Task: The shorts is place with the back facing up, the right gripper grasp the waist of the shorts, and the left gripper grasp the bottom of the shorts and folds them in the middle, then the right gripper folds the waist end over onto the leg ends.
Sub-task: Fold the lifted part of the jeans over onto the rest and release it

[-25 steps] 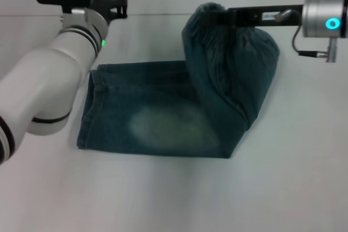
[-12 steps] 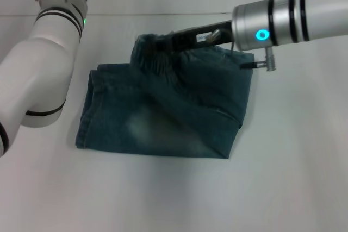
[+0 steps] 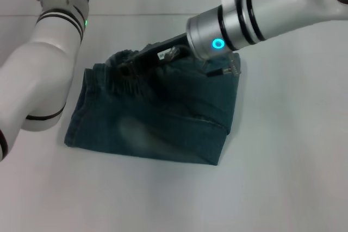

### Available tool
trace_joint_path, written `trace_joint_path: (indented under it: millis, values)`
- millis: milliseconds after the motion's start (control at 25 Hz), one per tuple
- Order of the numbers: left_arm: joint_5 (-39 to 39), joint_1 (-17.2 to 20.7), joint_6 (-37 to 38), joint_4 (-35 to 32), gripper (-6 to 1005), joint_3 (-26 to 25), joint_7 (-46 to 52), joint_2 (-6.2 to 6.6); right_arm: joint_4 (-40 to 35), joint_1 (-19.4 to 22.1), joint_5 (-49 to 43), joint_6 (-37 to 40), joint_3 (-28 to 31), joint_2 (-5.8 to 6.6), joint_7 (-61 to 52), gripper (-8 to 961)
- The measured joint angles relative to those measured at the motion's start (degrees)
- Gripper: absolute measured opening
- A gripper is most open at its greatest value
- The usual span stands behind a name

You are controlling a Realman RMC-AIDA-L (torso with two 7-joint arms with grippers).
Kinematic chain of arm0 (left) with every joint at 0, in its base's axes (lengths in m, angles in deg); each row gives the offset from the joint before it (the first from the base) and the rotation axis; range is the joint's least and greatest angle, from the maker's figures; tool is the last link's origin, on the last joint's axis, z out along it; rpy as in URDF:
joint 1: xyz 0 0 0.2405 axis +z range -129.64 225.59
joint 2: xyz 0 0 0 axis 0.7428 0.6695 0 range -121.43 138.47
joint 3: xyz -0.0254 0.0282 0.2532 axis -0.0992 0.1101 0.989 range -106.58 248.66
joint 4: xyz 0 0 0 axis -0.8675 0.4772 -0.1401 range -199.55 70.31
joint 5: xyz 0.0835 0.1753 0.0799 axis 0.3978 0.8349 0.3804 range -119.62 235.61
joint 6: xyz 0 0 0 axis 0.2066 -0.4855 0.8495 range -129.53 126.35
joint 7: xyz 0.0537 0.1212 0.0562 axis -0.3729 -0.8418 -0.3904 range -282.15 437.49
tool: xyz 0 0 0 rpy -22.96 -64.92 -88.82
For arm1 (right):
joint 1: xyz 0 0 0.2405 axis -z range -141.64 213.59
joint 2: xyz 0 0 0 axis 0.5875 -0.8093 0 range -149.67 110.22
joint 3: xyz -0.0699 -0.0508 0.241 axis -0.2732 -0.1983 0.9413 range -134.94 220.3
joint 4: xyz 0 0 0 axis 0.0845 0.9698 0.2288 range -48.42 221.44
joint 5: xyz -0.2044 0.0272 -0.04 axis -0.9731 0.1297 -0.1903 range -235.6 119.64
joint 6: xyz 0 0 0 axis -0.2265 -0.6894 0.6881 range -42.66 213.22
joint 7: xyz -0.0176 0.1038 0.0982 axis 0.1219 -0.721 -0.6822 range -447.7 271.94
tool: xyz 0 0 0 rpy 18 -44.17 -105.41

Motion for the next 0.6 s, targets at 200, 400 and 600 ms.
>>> trace_joint_path:
  millis: [200, 400, 600]
  values:
    - [0.02, 0.01, 1.22, -0.02, 488, 0.06, 0.07, 0.0, 0.44, -1.86, 0.02, -1.31, -5.53, -0.04, -2.54, 32]
    - [0.02, 0.01, 2.06, 0.12, 486, 0.04, 0.08, 0.0, 0.17, -1.74, -0.24, -2.75, -8.53, 0.32, -4.48, 32]
    - [0.01, 0.01, 2.54, 0.22, 484, 0.02, 0.08, 0.0, -0.17, -1.51, -0.33, -1.93, -8.85, 0.54, -4.44, 36]
